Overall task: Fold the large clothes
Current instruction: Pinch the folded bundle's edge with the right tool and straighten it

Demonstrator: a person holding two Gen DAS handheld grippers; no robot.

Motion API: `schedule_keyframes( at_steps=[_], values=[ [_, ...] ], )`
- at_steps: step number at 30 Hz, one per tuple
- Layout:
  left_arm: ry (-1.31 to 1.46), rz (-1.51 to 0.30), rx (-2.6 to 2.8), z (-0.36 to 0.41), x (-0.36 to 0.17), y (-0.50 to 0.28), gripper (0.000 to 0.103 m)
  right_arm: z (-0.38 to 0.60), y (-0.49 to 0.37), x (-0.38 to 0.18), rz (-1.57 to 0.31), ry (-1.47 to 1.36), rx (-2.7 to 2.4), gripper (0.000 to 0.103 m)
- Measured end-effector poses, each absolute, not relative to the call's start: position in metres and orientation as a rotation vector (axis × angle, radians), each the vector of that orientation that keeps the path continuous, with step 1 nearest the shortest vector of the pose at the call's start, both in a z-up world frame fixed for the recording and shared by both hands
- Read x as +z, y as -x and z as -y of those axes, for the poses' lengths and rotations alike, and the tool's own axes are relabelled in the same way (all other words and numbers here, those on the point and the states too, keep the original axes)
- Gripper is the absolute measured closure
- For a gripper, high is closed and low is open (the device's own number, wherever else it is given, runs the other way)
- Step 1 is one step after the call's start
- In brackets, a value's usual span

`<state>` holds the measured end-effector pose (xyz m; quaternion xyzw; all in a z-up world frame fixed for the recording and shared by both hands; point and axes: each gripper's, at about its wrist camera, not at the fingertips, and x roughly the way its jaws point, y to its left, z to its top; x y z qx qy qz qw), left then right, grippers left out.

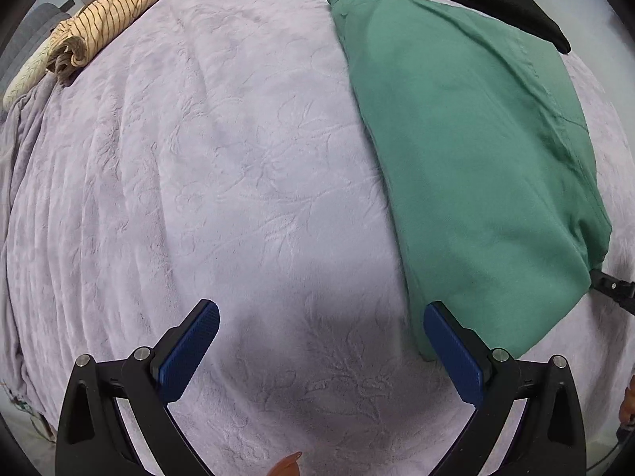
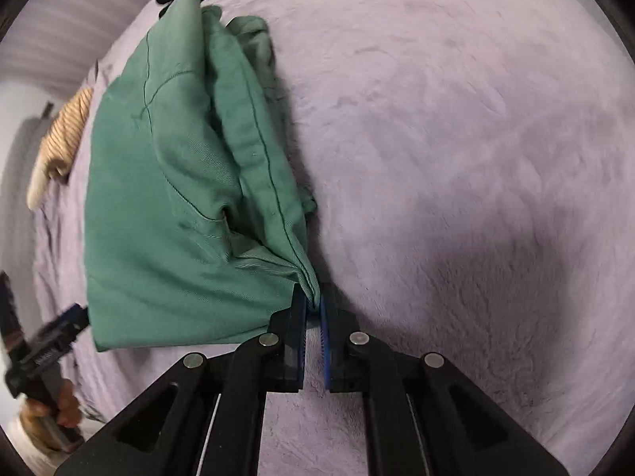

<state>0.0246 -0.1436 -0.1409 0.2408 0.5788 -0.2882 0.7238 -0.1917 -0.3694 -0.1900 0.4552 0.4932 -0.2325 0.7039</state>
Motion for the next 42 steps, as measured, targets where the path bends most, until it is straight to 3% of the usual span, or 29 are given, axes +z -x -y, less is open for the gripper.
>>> schedule_keyframes(
  at_steps=[7,8,11,12,16,17,18,19,24,28,32,38,42],
  values=[
    [-0.571,-1.277,-0.715,0.14,-0.137,0.003,0.0,0.385,0.204,-0.141,-0.906,-1.06,-0.477,0.091],
    [-0.591,-1.273,-0.72,0.142,-0.14,0.009,0.0,0.388,0.199,-0.132,-0.887,-1.039,-0.461,0.085],
    [-0.626,-1.271,-0.731,0.151,-0.147,0.021,0.0,0.4,0.169,-0.113,-0.862,-0.987,-0.377,0.035],
    [-0.619,-1.278,-0.735,0.153,-0.149,0.023,0.0,0.402,0.157,-0.109,-0.856,-0.962,-0.362,0.035],
    [-0.623,-1.27,-0.735,0.162,-0.153,0.023,0.0,0.417,0.113,-0.124,-0.932,-0.94,-0.351,0.036],
    [-0.621,-1.277,-0.731,0.162,-0.156,0.021,0.0,0.42,0.104,-0.137,-0.953,-0.975,-0.346,0.044],
    [-0.618,-1.287,-0.726,0.162,-0.16,0.018,0.0,0.424,0.097,-0.149,-0.968,-1.021,-0.324,0.077],
    [-0.613,-1.297,-0.725,0.161,-0.164,0.015,0.0,0.425,0.09,-0.158,-0.988,-1.057,-0.292,0.102],
    [-0.595,-1.303,-0.768,0.155,-0.177,0.013,0.0,0.43,0.079,-0.131,-1.0,-0.825,-0.331,0.1],
    [-0.609,-1.307,-0.771,0.156,-0.187,0.018,0.0,0.453,0.077,-0.177,-1.119,-0.822,-0.382,0.1],
    [-0.619,-1.315,-0.778,0.149,-0.175,0.015,0.0,0.459,0.091,-0.191,-1.069,-0.927,-0.39,0.102],
    [-0.515,-1.255,-0.788,0.131,-0.128,-0.001,0.0,0.446,0.138,-0.146,-1.007,-0.963,-0.449,0.099],
    [-0.422,-1.254,-0.771,0.146,-0.123,-0.015,0.0,0.417,0.166,-0.12,-0.959,-0.965,-0.405,0.094]
  ],
)
